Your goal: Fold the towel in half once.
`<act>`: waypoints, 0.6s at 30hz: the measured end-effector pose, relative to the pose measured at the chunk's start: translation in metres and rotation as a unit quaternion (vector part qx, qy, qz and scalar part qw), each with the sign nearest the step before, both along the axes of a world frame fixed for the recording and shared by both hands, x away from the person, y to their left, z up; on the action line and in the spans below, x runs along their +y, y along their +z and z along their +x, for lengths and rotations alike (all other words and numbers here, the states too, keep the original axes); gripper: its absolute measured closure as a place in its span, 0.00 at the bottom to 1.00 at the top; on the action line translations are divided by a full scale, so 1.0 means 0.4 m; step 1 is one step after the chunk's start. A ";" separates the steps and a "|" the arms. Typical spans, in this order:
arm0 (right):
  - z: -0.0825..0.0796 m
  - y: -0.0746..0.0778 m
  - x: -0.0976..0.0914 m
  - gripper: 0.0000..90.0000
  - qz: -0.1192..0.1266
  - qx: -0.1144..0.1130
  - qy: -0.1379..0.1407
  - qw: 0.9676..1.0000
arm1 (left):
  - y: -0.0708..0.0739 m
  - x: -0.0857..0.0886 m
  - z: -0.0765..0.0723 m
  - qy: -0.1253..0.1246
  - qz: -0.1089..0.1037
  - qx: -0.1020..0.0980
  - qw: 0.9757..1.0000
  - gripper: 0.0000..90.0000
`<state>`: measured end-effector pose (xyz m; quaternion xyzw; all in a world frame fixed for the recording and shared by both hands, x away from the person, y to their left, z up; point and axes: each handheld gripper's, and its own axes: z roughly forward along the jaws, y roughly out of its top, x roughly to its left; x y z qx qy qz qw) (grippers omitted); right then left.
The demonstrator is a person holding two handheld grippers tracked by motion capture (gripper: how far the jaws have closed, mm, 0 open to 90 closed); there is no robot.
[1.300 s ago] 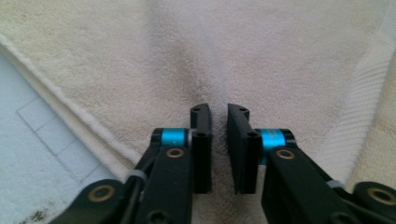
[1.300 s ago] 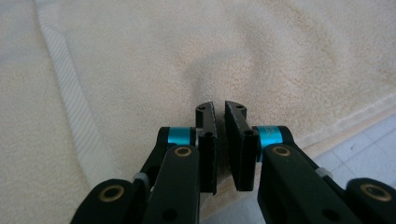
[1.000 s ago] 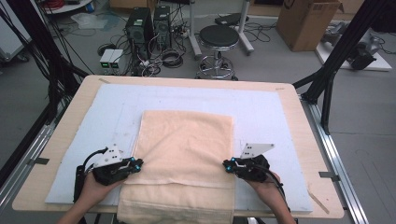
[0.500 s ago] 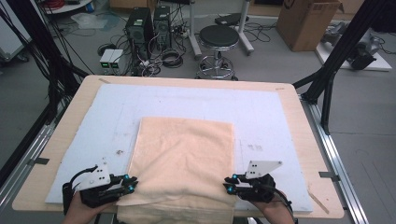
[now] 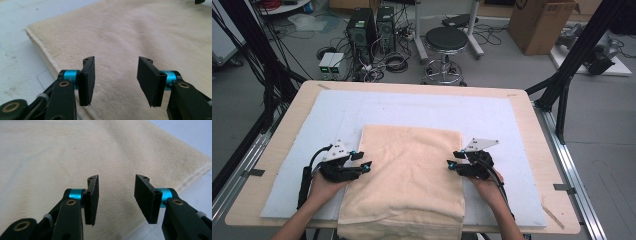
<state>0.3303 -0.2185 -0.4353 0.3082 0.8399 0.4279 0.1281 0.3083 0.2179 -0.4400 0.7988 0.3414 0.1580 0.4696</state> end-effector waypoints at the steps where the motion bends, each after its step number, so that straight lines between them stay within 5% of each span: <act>1: 0.007 -0.005 -0.001 0.61 -0.001 0.003 -0.003 1.000 | -0.006 -0.002 0.006 0.002 0.006 0.006 1.000 0.58; 3: 0.015 -0.011 -0.003 0.61 -0.006 0.002 -0.013 1.000 | -0.019 -0.006 0.020 0.010 0.016 0.027 0.999 0.59; 6: 0.033 -0.005 -0.016 0.63 -0.008 -0.011 -0.037 0.999 | -0.008 0.003 0.035 0.039 -0.005 0.005 0.999 0.61; 7: 0.043 0.000 -0.023 0.62 -0.007 -0.013 -0.046 0.999 | 0.001 0.008 0.053 0.050 -0.010 0.015 0.999 0.63; 10: 0.089 0.011 -0.035 0.56 -0.005 -0.013 -0.076 0.997 | 0.020 0.003 0.100 0.079 -0.001 0.006 0.997 0.63; 12: 0.117 0.013 -0.038 0.53 -0.004 -0.008 -0.086 0.996 | 0.030 -0.001 0.139 0.101 -0.003 -0.001 0.995 0.62; 16: 0.184 0.014 -0.039 0.48 -0.002 0.003 -0.103 0.995 | 0.023 -0.011 0.223 0.143 0.017 0.020 0.989 0.58; 18: 0.207 0.008 -0.038 0.46 -0.007 0.013 -0.107 0.994 | 0.011 -0.005 0.247 0.164 0.007 0.028 0.986 0.56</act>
